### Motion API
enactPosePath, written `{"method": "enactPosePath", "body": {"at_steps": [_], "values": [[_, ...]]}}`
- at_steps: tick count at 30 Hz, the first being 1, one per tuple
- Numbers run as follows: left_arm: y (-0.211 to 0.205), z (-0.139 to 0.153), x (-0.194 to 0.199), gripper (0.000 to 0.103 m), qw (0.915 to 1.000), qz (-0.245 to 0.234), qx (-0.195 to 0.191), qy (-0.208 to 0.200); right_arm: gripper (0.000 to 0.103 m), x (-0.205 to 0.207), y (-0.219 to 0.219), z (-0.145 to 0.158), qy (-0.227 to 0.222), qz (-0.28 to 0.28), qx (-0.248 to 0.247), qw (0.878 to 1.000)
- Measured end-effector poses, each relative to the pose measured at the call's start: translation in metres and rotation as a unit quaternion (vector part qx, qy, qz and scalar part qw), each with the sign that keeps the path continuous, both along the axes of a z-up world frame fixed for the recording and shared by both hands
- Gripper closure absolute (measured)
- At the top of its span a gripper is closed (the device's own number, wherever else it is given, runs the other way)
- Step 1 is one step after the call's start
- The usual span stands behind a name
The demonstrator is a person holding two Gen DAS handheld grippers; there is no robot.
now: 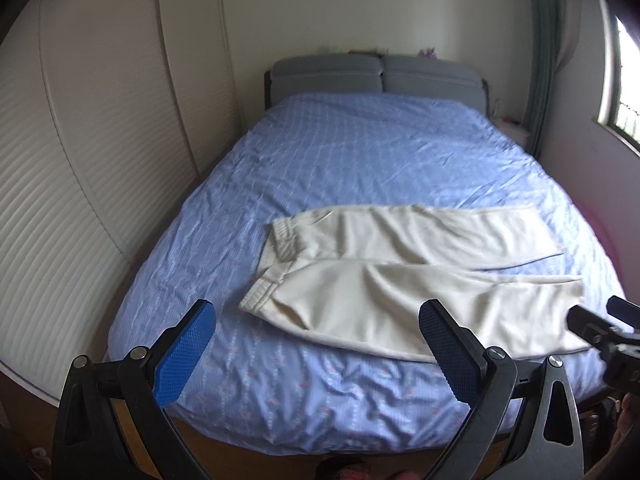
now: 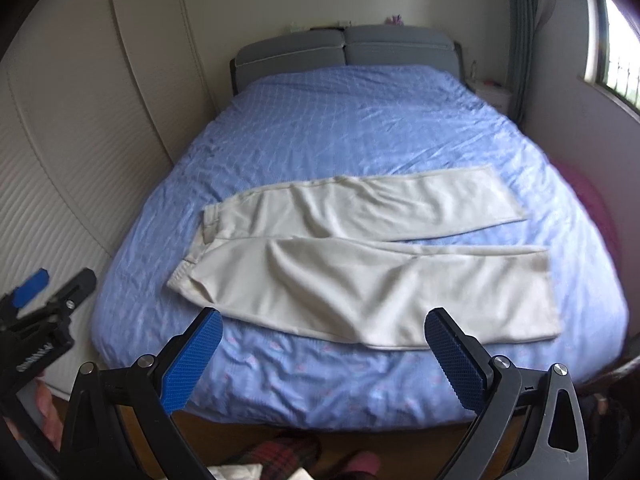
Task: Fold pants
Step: 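Lower left gripper to the waistband while right gripper reaches the leg edge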
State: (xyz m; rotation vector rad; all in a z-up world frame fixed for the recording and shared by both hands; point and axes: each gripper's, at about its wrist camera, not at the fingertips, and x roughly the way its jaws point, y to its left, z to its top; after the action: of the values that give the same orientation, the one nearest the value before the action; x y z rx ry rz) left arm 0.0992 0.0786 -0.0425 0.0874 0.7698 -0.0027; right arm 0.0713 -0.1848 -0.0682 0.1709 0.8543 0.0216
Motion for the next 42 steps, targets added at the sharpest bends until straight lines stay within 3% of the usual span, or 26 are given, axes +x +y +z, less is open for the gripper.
{"method": "enactPosePath", "body": {"at_steps": [6,11,19,28,34,37,39,41,42], "values": [[0.048,-0.067,0.064,0.0,0.9979,0.014,-0.012,0.063,0.001,0.05,0.024,-0.063,0.057,-0.038,0.065,0.996],[0.07,-0.138,0.112,0.0,0.9927,0.02,-0.01,0.118,0.005,0.082,0.039,-0.137,0.115,-0.078,0.076,0.987],[0.08,-0.242,0.154,0.002,0.9753,0.031,-0.048,0.213,0.013,0.117,0.044,-0.237,0.185,-0.124,0.099,0.97],[0.075,-0.307,0.178,0.005,0.9676,0.041,-0.048,0.244,0.017,0.119,0.022,-0.312,0.213,-0.185,0.162,0.946],[0.086,-0.324,0.188,0.005,0.9603,0.059,-0.098,0.255,0.018,0.129,0.014,-0.33,0.195,-0.202,0.173,0.944],[0.09,-0.332,0.203,0.013,0.9576,0.069,-0.116,0.255,0.019,0.137,0.01,-0.334,0.188,-0.21,0.174,0.944],[0.091,-0.335,0.211,0.021,0.9556,0.072,-0.124,0.257,0.026,0.14,0.01,-0.338,0.19,-0.216,0.167,0.943],[0.091,-0.332,0.216,0.049,0.9532,0.067,-0.142,0.258,0.038,0.141,0.007,-0.339,0.192,-0.221,0.16,0.943],[0.09,-0.327,0.217,0.056,0.9521,0.06,-0.152,0.259,0.044,0.14,0.004,-0.337,0.191,-0.22,0.157,0.944]]}}
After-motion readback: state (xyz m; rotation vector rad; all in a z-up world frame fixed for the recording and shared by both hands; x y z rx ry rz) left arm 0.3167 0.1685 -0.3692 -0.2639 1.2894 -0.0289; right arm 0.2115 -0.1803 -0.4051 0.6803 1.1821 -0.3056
